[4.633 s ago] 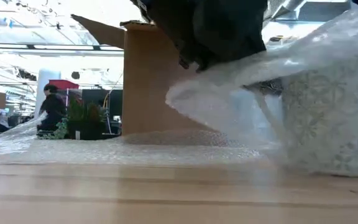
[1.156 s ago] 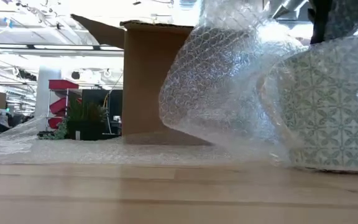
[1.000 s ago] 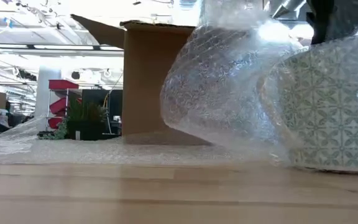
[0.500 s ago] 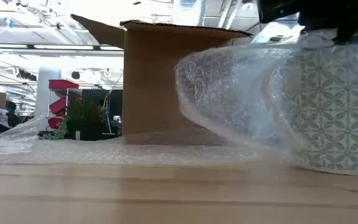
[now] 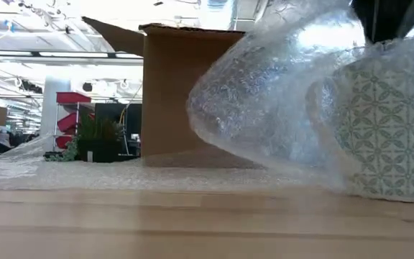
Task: Wrap mug
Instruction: Wrap the green patterned mug into the bubble wrap
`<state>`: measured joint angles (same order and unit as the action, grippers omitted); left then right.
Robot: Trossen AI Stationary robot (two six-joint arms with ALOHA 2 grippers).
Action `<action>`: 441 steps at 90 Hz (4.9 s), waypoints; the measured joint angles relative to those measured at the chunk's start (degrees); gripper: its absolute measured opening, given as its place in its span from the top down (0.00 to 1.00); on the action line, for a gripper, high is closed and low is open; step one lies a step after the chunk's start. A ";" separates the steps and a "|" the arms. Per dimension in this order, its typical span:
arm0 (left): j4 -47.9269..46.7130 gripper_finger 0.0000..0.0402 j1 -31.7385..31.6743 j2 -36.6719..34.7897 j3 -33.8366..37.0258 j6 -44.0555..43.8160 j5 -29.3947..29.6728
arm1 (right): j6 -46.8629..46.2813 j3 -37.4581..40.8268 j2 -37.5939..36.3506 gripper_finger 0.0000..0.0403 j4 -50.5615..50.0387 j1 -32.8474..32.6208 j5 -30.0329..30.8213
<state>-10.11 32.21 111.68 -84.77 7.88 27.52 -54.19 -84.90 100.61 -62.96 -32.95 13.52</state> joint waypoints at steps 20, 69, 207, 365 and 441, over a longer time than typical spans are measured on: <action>-0.62 0.73 0.00 0.00 -0.02 -0.22 0.00 | 2.40 3.09 2.32 0.89 4.53 1.00 -3.75; -1.14 0.73 0.02 -0.02 0.02 -0.42 0.03 | 5.73 5.51 6.86 1.00 7.16 2.55 -9.05; -2.16 0.73 0.20 -0.02 0.00 -1.68 1.60 | 8.15 -0.02 3.42 0.99 0.34 2.56 -9.31; 8.33 0.73 -4.27 3.36 0.08 -4.07 -5.43 | 2.29 -0.76 -1.05 0.84 -5.43 0.73 -0.71; 16.17 0.73 -11.60 7.52 -0.04 -4.79 -10.89 | 1.74 4.07 -1.48 0.84 -0.80 0.89 -5.79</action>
<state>6.06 20.61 119.20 -84.82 3.09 16.64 -52.45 -80.84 99.13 -63.76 -32.06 7.73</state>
